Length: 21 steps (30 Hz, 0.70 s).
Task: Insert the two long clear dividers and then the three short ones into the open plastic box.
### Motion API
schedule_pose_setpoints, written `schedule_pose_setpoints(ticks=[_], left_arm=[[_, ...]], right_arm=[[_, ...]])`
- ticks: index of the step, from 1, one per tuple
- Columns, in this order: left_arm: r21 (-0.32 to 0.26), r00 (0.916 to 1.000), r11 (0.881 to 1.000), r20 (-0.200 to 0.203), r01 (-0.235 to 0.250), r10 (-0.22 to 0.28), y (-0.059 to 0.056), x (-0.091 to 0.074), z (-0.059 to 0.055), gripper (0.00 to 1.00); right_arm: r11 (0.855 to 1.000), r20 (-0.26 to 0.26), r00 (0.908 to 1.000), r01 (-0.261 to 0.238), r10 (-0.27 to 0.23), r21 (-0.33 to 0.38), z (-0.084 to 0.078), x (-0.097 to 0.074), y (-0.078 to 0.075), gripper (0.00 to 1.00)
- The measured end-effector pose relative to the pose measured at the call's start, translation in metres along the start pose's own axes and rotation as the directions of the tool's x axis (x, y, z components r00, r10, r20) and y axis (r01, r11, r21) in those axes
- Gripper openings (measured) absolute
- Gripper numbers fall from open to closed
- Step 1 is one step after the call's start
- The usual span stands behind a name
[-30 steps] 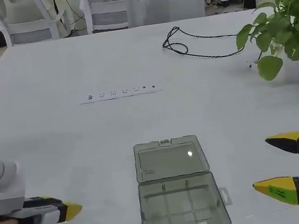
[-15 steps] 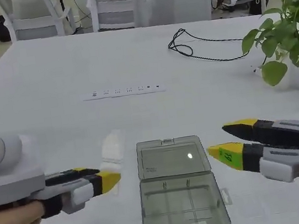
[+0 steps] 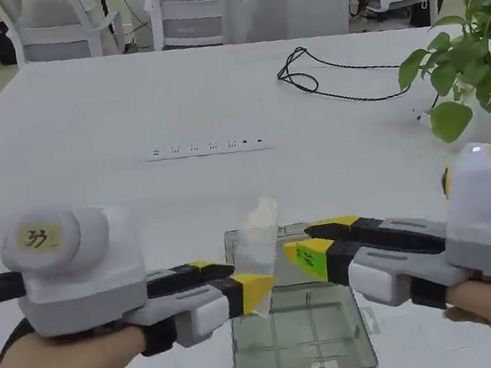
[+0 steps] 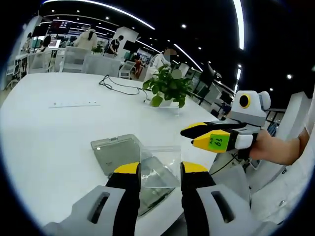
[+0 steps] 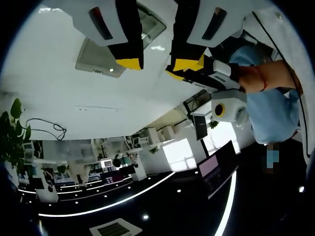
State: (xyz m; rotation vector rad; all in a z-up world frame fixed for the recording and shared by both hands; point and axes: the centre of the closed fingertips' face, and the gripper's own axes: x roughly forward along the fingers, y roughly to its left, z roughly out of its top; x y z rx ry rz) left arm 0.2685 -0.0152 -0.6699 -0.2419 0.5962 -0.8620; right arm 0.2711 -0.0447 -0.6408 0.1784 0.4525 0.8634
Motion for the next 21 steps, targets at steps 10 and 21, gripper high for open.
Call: schedule_pose_setpoints(ticks=[10,21], left_arm=[[0.056,0.9995,0.998,-0.021,0.023,-0.022,-0.011,0.006,0.001,0.30],[0.076,0.9998,0.997,-0.008,0.020,-0.019,-0.013,0.008,0.002,0.27]], right_arm=[[0.998,-0.019,0.9998,0.007,-0.006,0.066,-0.009,0.007,0.003,0.15],[0.986,-0.011,0.9985,0.055,-0.054,0.156,-0.010,0.006,0.001,0.07]])
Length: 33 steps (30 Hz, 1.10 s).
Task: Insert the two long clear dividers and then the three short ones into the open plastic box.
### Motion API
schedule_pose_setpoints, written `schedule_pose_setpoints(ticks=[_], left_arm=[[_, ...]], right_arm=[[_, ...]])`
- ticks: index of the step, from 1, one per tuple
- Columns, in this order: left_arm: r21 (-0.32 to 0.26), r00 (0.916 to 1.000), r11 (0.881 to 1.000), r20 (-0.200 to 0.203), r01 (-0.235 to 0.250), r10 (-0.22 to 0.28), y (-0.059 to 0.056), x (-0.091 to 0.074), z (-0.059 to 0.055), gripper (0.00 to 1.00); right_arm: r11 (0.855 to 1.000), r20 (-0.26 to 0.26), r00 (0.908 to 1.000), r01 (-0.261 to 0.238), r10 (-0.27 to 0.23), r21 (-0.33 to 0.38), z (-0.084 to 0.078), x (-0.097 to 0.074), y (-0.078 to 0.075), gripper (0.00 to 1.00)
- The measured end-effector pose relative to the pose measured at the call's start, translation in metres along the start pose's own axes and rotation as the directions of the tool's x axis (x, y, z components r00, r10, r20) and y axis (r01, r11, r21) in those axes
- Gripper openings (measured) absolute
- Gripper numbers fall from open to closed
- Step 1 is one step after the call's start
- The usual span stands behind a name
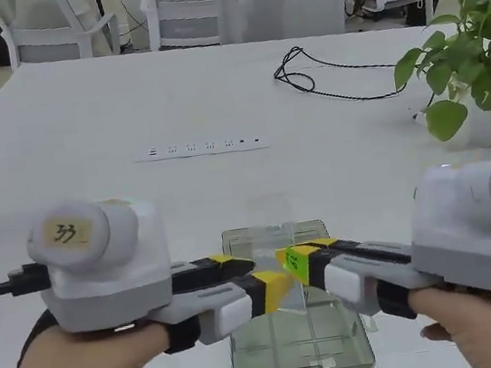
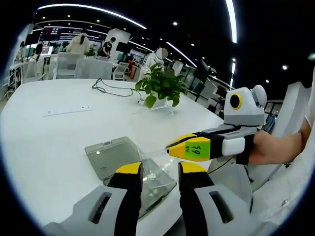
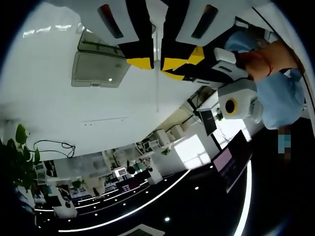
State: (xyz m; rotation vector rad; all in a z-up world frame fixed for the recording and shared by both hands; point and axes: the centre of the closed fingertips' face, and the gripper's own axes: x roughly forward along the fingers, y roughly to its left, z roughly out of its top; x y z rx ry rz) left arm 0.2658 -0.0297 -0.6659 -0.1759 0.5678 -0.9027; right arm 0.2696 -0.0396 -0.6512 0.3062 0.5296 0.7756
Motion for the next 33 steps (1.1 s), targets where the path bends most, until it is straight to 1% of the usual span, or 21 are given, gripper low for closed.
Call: schedule_pose_setpoints(ticks=[2,3,5,10,13,16,17,18,20,23,24,26,28,29,30,32,33], left_arm=[[-0.023,0.9997,1.000,0.013,0.020,-0.020,-0.004,0.000,0.002,0.30],[-0.020,0.9997,1.000,0.011,0.021,-0.021,-0.004,0.000,0.002,0.32],[0.011,0.9997,1.000,0.005,0.023,-0.023,-0.005,0.000,0.001,0.32],[0.032,0.9991,0.999,0.014,0.040,-0.041,-0.008,-0.001,0.003,0.34],[0.059,0.9987,0.997,-0.005,0.050,-0.050,-0.009,-0.002,-0.002,0.36],[0.077,0.9984,0.995,-0.007,0.056,-0.056,-0.008,-0.005,-0.006,0.41],[0.087,0.9981,0.994,-0.003,0.062,-0.062,-0.008,-0.006,-0.006,0.41],[0.090,0.9982,0.994,-0.007,0.059,-0.059,-0.007,-0.007,-0.008,0.43],[0.099,0.9983,0.993,-0.014,0.058,-0.056,-0.004,-0.009,-0.012,0.45],[0.133,0.9978,0.989,-0.028,0.064,-0.060,-0.001,-0.014,-0.018,0.50],[0.141,0.9975,0.988,-0.028,0.068,-0.065,0.000,-0.016,-0.020,0.52],[0.143,0.9970,0.987,-0.034,0.074,-0.069,0.002,-0.018,-0.023,0.53],[0.165,0.9967,0.984,-0.045,0.074,-0.068,0.005,-0.021,-0.028,0.54],[0.168,0.9965,0.983,-0.053,0.074,-0.065,0.008,-0.022,-0.030,0.56],[0.174,0.9962,0.982,-0.058,0.074,-0.065,0.008,-0.023,-0.032,0.58],[0.207,0.9956,0.975,-0.064,0.080,-0.068,0.010,-0.025,-0.036,0.63],[0.220,0.9948,0.972,-0.075,0.084,-0.069,0.012,-0.026,-0.039,0.65]], right_arm=[[1.000,0.002,1.0000,0.002,-0.002,0.004,0.001,-0.001,0.000,0.06],[1.000,0.000,1.0000,0.001,-0.001,0.007,0.002,-0.001,0.000,0.06],[1.000,-0.004,1.0000,0.000,0.001,0.010,0.002,-0.001,0.000,0.06],[0.999,-0.002,1.0000,0.001,-0.001,0.035,0.006,-0.002,-0.001,0.07],[0.999,-0.001,0.9999,0.017,-0.017,0.040,0.009,-0.003,-0.007,0.07],[0.998,-0.010,0.9995,0.032,-0.031,0.046,0.010,-0.005,-0.013,0.07],[0.998,-0.012,0.9993,0.037,-0.037,0.049,0.010,-0.006,-0.016,0.07],[0.998,-0.014,0.9990,0.043,-0.043,0.049,0.011,-0.006,-0.018,0.07],[0.997,-0.026,0.9982,0.055,-0.054,0.045,0.010,-0.007,-0.021,0.07],[0.996,-0.046,0.9968,0.068,-0.065,0.050,0.009,-0.007,-0.027,0.07],[0.996,-0.060,0.9955,0.076,-0.073,0.044,0.008,-0.007,-0.029,0.07],[0.995,-0.069,0.9941,0.087,-0.084,0.039,0.008,-0.008,-0.031,0.07],[0.995,-0.086,0.9922,0.094,-0.091,0.039,0.007,-0.008,-0.034,0.07],[0.993,-0.099,0.9896,0.108,-0.104,0.037,0.006,-0.009,-0.037,0.07],[0.993,-0.104,0.9888,0.111,-0.107,0.036,0.005,-0.009,-0.038,0.07],[0.991,-0.122,0.9848,0.129,-0.123,0.043,0.004,-0.010,-0.042,0.07],[0.988,-0.152,0.9801,0.139,-0.128,0.066,0.000,-0.011,-0.043,0.07]])
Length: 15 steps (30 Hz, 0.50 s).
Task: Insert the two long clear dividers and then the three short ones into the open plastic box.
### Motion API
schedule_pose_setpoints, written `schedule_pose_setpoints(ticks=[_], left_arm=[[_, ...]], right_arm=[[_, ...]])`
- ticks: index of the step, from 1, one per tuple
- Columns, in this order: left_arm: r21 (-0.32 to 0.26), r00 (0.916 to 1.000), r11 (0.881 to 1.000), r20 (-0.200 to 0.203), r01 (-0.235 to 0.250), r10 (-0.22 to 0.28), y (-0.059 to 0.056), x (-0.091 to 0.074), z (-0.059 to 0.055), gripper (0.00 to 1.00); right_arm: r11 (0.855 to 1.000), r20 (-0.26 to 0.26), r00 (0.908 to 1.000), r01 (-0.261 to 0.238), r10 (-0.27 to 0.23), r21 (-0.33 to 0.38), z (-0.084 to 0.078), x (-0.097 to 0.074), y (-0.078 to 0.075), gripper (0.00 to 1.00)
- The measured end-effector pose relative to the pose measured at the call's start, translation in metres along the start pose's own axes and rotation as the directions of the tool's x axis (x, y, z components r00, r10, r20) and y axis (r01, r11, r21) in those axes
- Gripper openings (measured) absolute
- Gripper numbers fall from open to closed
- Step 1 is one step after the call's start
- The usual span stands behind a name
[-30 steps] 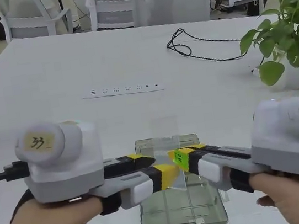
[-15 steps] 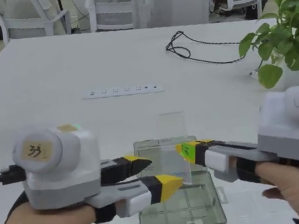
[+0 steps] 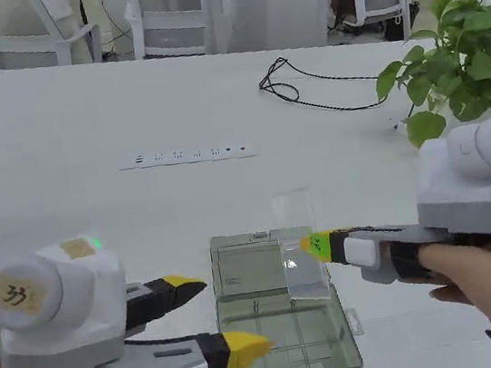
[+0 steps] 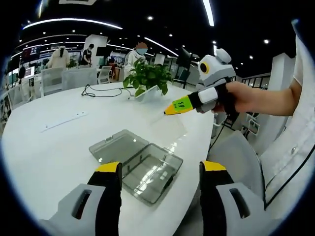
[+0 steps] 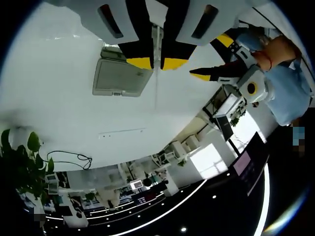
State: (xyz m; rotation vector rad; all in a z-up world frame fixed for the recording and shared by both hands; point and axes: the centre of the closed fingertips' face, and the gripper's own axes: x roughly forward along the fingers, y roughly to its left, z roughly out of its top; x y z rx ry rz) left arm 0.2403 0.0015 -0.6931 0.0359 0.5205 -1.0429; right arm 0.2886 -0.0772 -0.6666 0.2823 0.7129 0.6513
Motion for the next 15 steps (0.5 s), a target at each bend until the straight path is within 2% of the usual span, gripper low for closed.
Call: schedule_pose_setpoints(ticks=[2,3,4,7,9,10,12,15], left_arm=[[0.011,1.0000,1.000,-0.007,0.007,-0.007,0.000,-0.001,-0.003,0.67],[0.017,0.9998,1.000,-0.014,0.010,-0.010,0.000,-0.002,-0.006,0.69],[0.025,0.9997,1.000,-0.021,0.011,-0.011,0.001,-0.002,-0.008,0.70],[0.050,0.9995,0.999,-0.027,0.017,-0.016,0.002,-0.003,-0.012,0.75],[0.070,0.9992,0.997,-0.036,0.022,-0.020,0.002,-0.003,-0.015,0.78],[0.077,0.9990,0.997,-0.038,0.028,-0.025,0.001,-0.003,-0.016,0.80],[0.092,0.9985,0.995,-0.042,0.039,-0.035,0.000,-0.003,-0.018,0.84],[0.107,0.9978,0.993,-0.052,0.047,-0.042,0.001,-0.003,-0.022,0.89]], right_arm=[[1.000,-0.020,0.9995,0.026,-0.026,0.011,-0.002,0.001,-0.005,0.07],[0.999,-0.057,0.9973,0.047,-0.046,0.011,-0.008,0.001,-0.008,0.07],[0.998,-0.062,0.9961,0.064,-0.062,0.024,-0.008,0.003,-0.010,0.07],[0.994,-0.106,0.9909,0.090,-0.083,0.063,-0.013,0.006,-0.013,0.07],[0.990,-0.177,0.9787,0.119,-0.103,0.080,-0.023,0.007,-0.017,0.07],[0.989,-0.179,0.9775,0.127,-0.111,0.077,-0.023,0.009,-0.019,0.07],[0.985,-0.230,0.9645,0.151,-0.129,0.081,-0.032,0.011,-0.023,0.07],[0.981,-0.265,0.9535,0.172,-0.143,0.093,-0.038,0.016,-0.026,0.07]])
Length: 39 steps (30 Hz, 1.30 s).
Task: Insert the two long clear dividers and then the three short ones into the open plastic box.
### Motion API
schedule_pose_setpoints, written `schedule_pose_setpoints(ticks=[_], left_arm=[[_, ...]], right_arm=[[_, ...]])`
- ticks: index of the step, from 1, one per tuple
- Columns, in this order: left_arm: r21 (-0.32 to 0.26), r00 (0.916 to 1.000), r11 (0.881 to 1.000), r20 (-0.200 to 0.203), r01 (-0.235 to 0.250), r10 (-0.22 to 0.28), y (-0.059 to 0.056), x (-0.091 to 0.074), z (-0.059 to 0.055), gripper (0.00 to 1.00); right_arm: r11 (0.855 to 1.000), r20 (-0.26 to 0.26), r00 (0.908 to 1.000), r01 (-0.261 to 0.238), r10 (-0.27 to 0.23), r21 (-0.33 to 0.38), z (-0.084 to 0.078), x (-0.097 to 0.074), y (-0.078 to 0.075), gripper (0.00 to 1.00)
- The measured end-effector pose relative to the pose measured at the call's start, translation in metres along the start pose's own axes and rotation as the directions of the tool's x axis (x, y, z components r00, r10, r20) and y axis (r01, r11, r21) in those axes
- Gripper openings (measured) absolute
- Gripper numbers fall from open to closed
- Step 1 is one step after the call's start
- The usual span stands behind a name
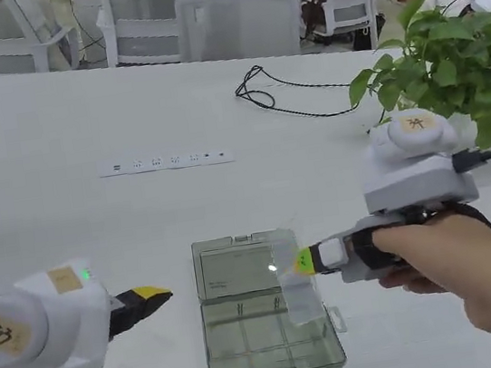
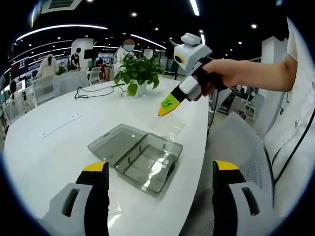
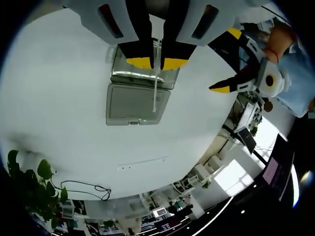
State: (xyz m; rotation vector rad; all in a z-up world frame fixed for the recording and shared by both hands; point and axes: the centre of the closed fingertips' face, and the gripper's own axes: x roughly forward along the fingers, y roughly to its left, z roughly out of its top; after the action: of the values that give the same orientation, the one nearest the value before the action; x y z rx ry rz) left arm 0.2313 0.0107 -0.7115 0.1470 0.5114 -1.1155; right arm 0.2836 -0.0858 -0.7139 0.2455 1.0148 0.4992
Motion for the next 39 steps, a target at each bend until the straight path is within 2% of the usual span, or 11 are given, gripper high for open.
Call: schedule_pose_setpoints(ticks=[4,6,8,14,17,24,25,39], left_arm=[[0.024,0.9999,1.000,-0.004,0.015,-0.015,0.000,-0.001,-0.005,0.93],[0.031,0.9998,0.999,-0.010,0.019,-0.019,-0.001,-0.001,-0.007,0.94],[0.049,0.9997,0.999,-0.006,0.023,-0.023,-0.001,-0.001,-0.010,0.97],[0.068,0.9988,0.997,-0.031,0.040,-0.038,0.000,0.001,-0.020,1.00],[0.062,0.9988,0.997,-0.021,0.045,-0.043,0.000,0.001,-0.019,1.00],[0.061,0.9984,0.997,-0.011,0.056,-0.055,0.001,0.001,-0.020,0.99],[0.061,0.9984,0.997,-0.009,0.056,-0.056,0.001,0.001,-0.020,0.99],[0.036,0.9978,0.997,0.017,0.063,-0.064,0.003,0.000,-0.018,0.98]], right_arm=[[0.999,-0.065,0.9969,0.045,-0.044,0.007,-0.011,0.006,-0.005,0.07],[0.998,-0.096,0.9941,0.053,-0.050,0.025,-0.017,0.008,-0.006,0.07],[0.997,-0.120,0.9903,0.074,-0.070,0.032,-0.021,0.012,-0.014,0.07],[0.992,-0.171,0.9811,0.104,-0.091,0.071,-0.029,0.021,-0.022,0.07],[0.988,-0.195,0.9747,0.127,-0.109,0.082,-0.033,0.026,-0.026,0.07],[0.979,-0.218,0.9663,0.166,-0.137,0.121,-0.036,0.035,-0.032,0.07],[0.977,-0.229,0.9615,0.181,-0.152,0.110,-0.039,0.035,-0.034,0.07],[0.969,-0.258,0.9503,0.212,-0.174,0.128,-0.046,0.049,-0.042,0.07]])
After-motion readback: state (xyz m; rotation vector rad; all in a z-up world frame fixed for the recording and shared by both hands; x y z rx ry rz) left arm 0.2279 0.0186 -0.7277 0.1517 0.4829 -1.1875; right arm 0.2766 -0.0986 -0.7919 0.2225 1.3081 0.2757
